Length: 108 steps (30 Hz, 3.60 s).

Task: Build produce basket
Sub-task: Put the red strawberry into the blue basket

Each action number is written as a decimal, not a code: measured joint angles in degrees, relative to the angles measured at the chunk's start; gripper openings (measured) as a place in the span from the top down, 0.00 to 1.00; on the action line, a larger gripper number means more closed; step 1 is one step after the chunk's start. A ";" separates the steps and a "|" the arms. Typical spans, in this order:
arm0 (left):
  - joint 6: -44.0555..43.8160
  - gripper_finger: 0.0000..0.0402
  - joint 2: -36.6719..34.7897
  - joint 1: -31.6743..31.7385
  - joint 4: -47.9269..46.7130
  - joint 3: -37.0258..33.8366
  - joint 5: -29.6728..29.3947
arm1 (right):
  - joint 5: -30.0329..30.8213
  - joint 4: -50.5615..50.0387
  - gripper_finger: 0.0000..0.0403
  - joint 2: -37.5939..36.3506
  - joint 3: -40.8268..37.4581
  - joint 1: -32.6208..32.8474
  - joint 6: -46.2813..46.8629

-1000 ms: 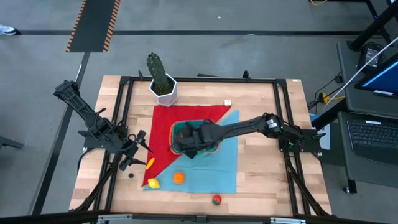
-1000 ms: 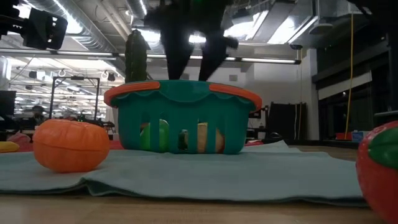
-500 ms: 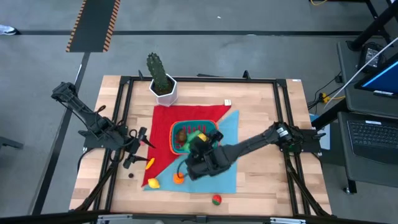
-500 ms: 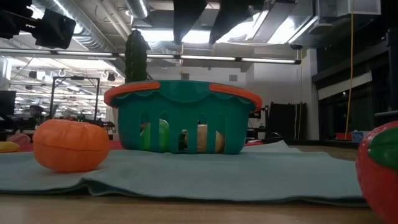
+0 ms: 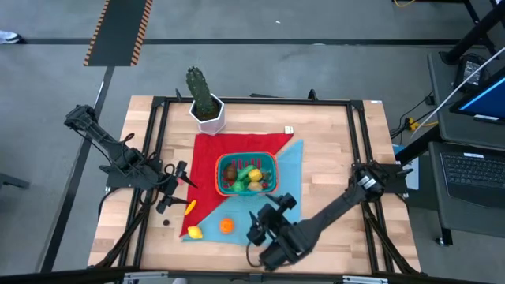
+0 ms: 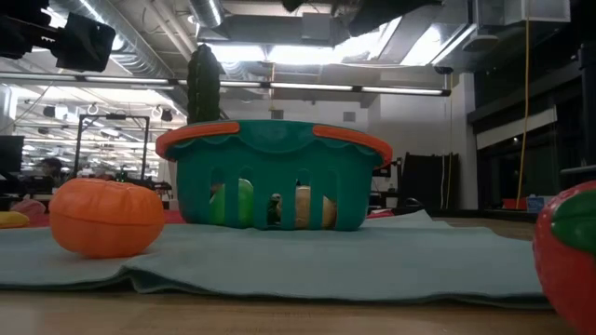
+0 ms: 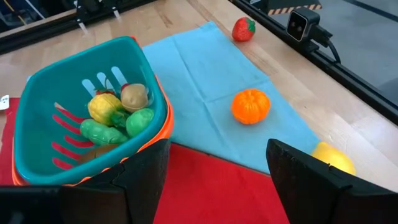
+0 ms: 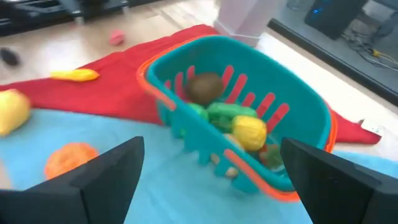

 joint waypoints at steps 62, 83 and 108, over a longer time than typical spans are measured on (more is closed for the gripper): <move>-6.01 0.34 0.01 0.00 2.57 0.00 -0.05 | -41.57 -1.95 0.06 2.10 3.34 9.10 46.92; -2.56 0.34 0.02 0.00 2.55 0.00 -0.08 | -42.02 2.74 0.06 2.38 3.30 6.86 38.76; -2.51 0.34 0.02 -0.02 1.88 0.00 -0.08 | -50.30 10.48 0.06 6.08 2.06 4.38 43.65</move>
